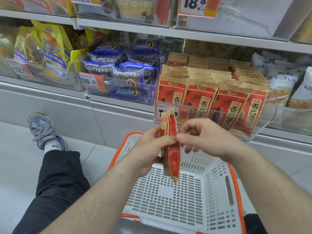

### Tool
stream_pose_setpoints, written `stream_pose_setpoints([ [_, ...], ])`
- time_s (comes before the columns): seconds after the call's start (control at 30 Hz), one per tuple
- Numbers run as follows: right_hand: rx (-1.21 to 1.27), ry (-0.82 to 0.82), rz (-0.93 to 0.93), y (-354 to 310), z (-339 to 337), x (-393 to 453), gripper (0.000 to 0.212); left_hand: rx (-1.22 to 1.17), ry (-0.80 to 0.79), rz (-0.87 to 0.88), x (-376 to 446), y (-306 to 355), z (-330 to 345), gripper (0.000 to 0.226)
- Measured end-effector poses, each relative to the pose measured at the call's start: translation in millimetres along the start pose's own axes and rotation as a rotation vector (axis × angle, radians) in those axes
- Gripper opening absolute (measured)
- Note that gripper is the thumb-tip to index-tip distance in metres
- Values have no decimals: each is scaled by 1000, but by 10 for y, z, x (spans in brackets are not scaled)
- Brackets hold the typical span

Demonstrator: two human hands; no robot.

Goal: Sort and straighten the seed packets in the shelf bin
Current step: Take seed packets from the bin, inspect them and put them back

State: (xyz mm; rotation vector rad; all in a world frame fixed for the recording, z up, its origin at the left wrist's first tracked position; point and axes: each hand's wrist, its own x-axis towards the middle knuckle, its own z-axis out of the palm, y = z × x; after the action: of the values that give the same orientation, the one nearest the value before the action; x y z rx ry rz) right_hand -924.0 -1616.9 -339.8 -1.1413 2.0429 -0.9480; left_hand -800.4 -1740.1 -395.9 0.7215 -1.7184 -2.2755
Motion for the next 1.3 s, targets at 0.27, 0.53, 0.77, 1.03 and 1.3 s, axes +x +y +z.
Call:
stream_pose_setpoints([
  [0.27,-7,168,-71,1,106,70,27,36,-44,-14,-7,21,96,24],
  [0.53,291,42,-111,-2,115,52,23,-248,-39,9,31,47,65,46],
  [0.77,308,30,-117,2,122,39,24,-239,-21,-27,22,55,64,67],
  [1.03,-122,-164,-22,-47,30,-29,27,-393,249,-106,32,114,-16,21],
  [1.3,-328,-337,66,-16,33,-58,27,-466,299,-85,46,87,-52,12],
])
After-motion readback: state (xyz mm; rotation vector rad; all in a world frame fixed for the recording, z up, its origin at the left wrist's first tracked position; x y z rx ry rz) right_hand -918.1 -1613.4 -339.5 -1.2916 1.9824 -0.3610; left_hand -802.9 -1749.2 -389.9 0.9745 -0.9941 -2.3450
